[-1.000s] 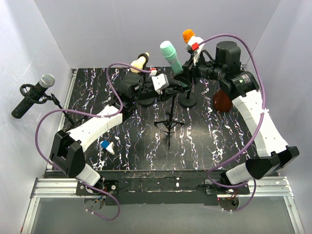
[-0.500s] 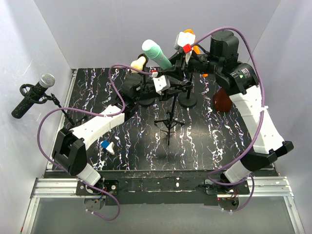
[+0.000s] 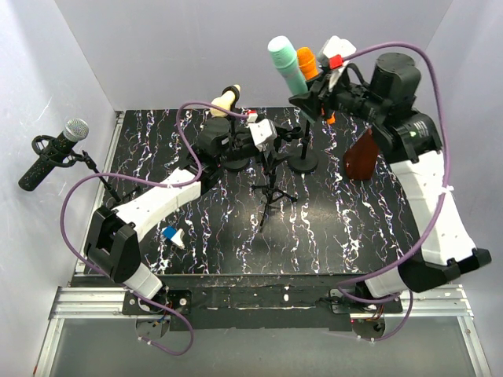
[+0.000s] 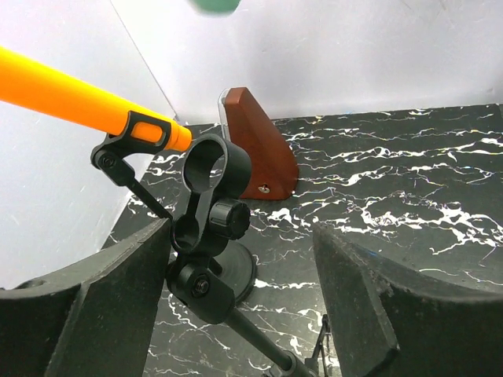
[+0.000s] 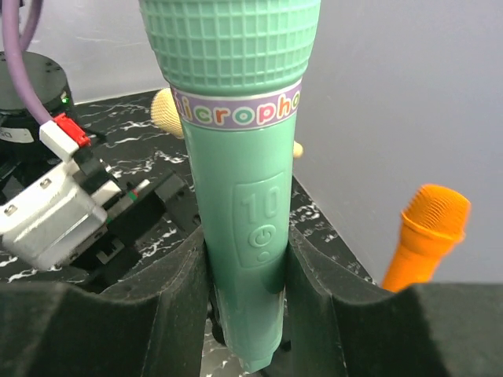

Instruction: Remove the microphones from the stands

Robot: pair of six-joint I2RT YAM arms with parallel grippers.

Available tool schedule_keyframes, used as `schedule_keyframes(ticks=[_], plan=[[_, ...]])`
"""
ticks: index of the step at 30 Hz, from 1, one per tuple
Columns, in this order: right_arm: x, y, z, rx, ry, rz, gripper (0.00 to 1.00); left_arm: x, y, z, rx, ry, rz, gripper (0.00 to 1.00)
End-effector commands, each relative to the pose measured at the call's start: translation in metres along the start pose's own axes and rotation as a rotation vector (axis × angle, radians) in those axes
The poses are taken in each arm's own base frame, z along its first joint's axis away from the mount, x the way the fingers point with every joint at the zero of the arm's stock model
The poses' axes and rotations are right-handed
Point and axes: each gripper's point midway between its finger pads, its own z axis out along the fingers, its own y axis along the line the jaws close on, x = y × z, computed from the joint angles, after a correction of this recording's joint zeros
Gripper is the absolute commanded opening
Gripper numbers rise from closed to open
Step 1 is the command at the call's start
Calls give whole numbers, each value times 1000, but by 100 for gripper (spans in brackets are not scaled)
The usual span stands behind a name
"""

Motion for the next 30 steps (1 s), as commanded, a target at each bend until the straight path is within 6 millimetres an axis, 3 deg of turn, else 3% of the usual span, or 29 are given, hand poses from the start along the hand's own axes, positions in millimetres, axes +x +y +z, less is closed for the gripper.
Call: schedule_keyframes(ticks=[1,4,9,16,24,30], plan=[[-22,-17,-42,151,-47,12,1,-13,-3,-7,-14,39,-46,73],[20,-20,-65,184,63,132,1,-31,3,-12,-32,25,-31,74],[135,-18,-117,304,328,268,1,-54,9,-19,-54,7,7,76],[259,14,-183,333,660,245,1,-64,17,-24,-94,18,31,77],[357,43,-237,180,994,145,1,-81,25,-24,-118,-1,30,79],[408,69,-268,71,1189,134,1,-90,22,-25,-96,-15,29,78]])
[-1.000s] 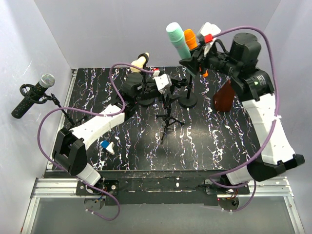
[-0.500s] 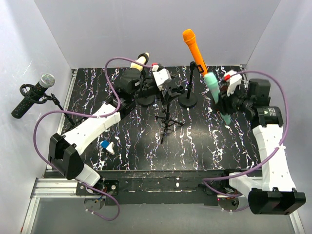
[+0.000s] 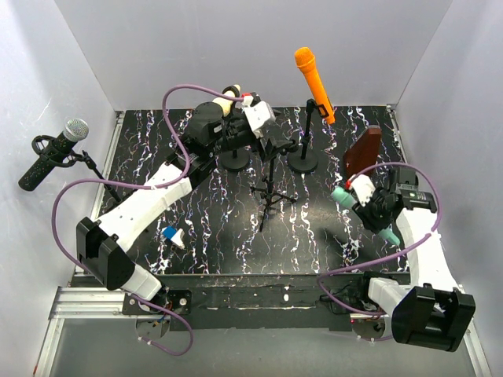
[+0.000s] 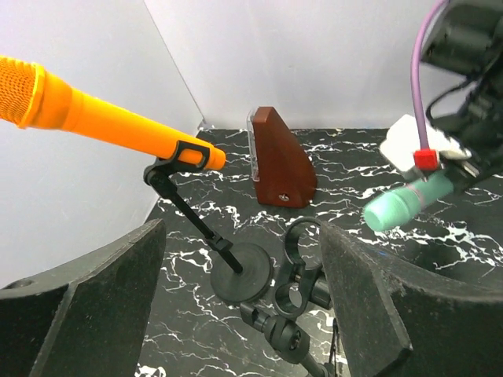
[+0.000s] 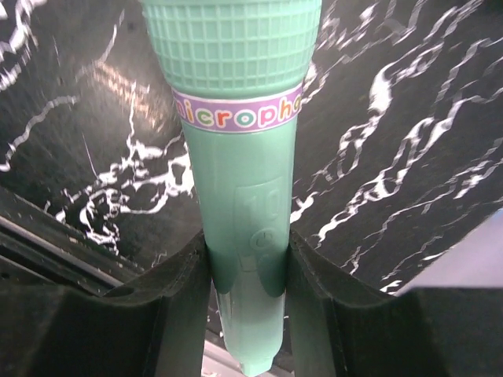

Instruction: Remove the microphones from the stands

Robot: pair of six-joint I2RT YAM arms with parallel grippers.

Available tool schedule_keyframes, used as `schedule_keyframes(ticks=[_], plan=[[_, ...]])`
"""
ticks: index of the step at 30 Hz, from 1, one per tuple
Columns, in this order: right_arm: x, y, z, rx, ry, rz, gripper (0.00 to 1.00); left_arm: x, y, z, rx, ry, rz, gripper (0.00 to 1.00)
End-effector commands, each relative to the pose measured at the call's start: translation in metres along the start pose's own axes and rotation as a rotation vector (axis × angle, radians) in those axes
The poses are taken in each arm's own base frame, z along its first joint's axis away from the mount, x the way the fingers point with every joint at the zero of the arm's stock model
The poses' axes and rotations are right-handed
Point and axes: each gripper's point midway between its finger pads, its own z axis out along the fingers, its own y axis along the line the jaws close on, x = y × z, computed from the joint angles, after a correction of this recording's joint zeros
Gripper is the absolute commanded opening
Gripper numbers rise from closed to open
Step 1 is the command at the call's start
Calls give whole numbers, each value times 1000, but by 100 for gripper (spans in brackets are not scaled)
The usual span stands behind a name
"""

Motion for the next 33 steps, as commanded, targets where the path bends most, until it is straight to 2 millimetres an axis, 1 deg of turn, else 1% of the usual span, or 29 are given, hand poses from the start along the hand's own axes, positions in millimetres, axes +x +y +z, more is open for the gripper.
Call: schedule_keyframes(ticks=[1,3,6,7,11,12,13,15,17,19,21,24,28,29,31,32,33], plan=[[41,1,14,-8,145,-130,1,-39,4,-12,-16,-58,27,78],[53,3,23,-14,172,-155,1,-41,6,-12,-27,-56,26,79],[72,14,37,-45,204,-217,1,-48,9,-14,-36,-66,19,79],[77,15,42,-45,210,-228,1,-44,5,-14,-20,-44,4,80],[92,15,56,-34,258,-211,1,-47,3,-14,2,-38,-6,80],[93,12,59,-20,269,-164,1,-49,3,-13,3,-40,-3,80],[95,12,61,-22,282,-72,1,-48,3,-14,2,-37,-6,80],[91,12,61,-48,294,102,1,-48,2,-13,4,-36,-9,80],[85,4,59,-44,282,292,1,-46,2,-14,5,-29,-16,80],[79,-3,59,-30,231,431,2,-46,2,-14,8,-29,-17,80],[84,-8,61,2,228,511,5,-45,1,-14,10,-27,-18,80],[99,-7,63,35,260,593,4,-45,0,-13,18,-28,-16,80],[109,0,66,22,251,725,6,-44,0,-13,22,-21,-11,80],[108,2,67,15,244,745,9,-43,-1,-13,23,-17,-11,80],[105,4,67,6,234,780,33,-42,-1,-13,26,-16,-11,81],[104,4,67,6,227,792,42,-42,-2,-12,28,-15,-13,80],[103,3,66,6,224,798,48,-42,-2,-12,30,-15,-13,80]])
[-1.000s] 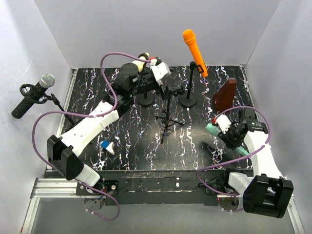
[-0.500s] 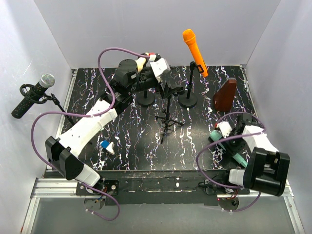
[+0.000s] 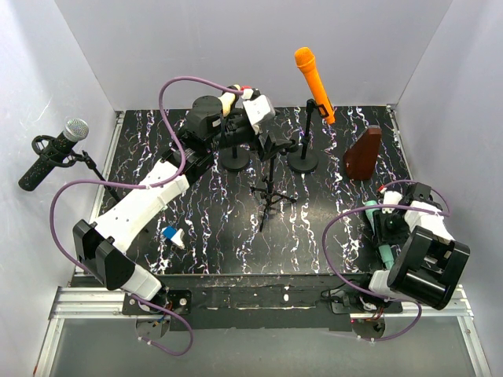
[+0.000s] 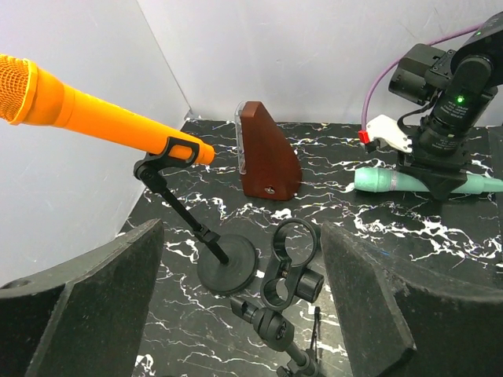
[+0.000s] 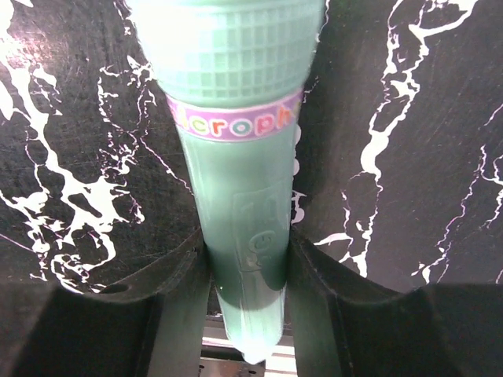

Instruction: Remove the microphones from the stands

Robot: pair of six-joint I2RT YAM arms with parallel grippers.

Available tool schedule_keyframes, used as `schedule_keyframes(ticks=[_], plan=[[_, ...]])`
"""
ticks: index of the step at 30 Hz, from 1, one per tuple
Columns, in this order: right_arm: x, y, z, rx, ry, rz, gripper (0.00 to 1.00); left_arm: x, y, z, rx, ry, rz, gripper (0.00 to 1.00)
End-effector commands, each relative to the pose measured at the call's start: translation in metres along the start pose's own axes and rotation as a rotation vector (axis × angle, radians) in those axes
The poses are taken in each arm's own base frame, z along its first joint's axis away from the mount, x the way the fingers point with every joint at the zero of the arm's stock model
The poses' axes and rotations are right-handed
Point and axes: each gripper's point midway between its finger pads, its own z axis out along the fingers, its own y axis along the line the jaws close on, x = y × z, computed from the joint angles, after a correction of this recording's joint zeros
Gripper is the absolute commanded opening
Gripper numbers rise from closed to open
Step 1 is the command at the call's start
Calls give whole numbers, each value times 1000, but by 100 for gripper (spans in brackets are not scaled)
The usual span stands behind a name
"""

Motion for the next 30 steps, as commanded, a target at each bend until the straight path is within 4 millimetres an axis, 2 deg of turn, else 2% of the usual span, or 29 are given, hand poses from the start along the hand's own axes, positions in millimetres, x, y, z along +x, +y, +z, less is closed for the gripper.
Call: schedule_keyframes(ticks=[1,4,7,9,13,16,18,20,22,26,30], plan=[[-6,10,1,-46,-33,85,51,-26,-1,-7,5,-41,30,81],[-9,9,-1,-46,-40,82,60,-27,1,-7,0,-43,30,81],[-12,9,-6,-45,-46,78,77,-30,1,-8,-4,-44,33,82],[-15,11,-14,-64,-52,68,81,-34,2,-12,-6,-30,42,82],[-34,17,-50,-105,-115,92,86,-43,9,-31,-67,32,46,82],[-51,27,-84,-139,-187,93,87,-38,-2,-51,-51,109,54,84],[-60,33,-108,-134,-256,76,88,-27,-12,-63,-18,156,63,86],[-65,44,-125,-157,-323,51,88,-16,-17,-71,-12,203,73,87],[-72,57,-141,-190,-405,9,89,-1,-20,-71,13,243,95,87],[-83,89,-169,-268,-528,-92,89,23,-18,-57,41,294,79,86],[-86,138,-183,-348,-548,-335,84,34,-14,-44,25,274,63,86]])
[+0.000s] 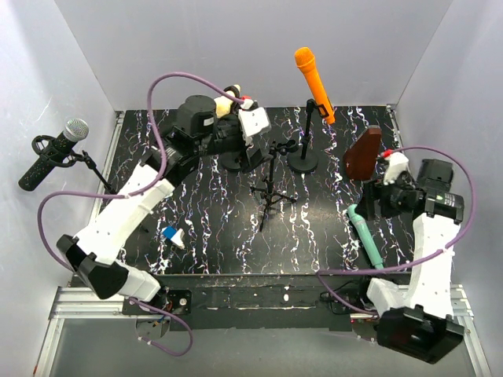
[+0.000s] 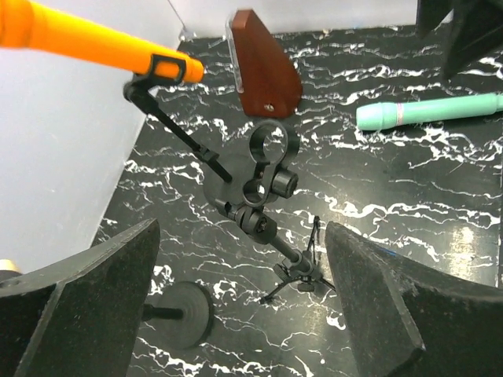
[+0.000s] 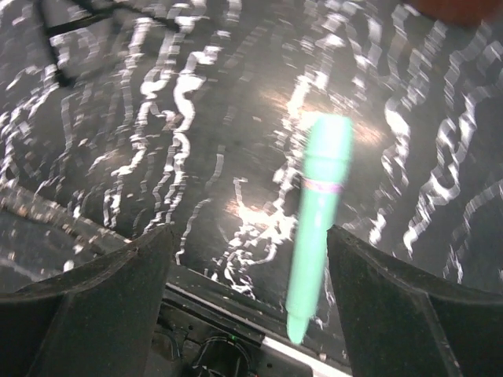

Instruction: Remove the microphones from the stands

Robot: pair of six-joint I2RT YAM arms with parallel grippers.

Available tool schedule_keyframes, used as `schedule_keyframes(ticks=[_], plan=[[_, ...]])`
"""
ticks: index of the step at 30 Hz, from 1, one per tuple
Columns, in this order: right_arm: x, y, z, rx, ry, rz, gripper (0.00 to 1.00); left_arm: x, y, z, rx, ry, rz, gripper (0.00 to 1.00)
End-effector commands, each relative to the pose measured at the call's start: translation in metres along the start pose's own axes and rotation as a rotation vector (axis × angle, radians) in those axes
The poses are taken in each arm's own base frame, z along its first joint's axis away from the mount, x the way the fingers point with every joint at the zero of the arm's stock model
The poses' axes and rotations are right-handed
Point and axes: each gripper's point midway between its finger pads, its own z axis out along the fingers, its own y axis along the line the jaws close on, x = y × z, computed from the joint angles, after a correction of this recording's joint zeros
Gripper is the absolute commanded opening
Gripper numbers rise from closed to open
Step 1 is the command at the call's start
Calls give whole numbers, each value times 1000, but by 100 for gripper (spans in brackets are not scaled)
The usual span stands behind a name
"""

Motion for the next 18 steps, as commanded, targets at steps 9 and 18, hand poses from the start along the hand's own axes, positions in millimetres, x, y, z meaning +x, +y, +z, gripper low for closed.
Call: schedule_keyframes(ticks=[9,18], plan=[[-39,114,9,-370,-92,-327,79,41,-4,45,51,11,-9,83],[-61,140,23,-466,-103,-386,78,49,-10,65,106,-14,-41,70]])
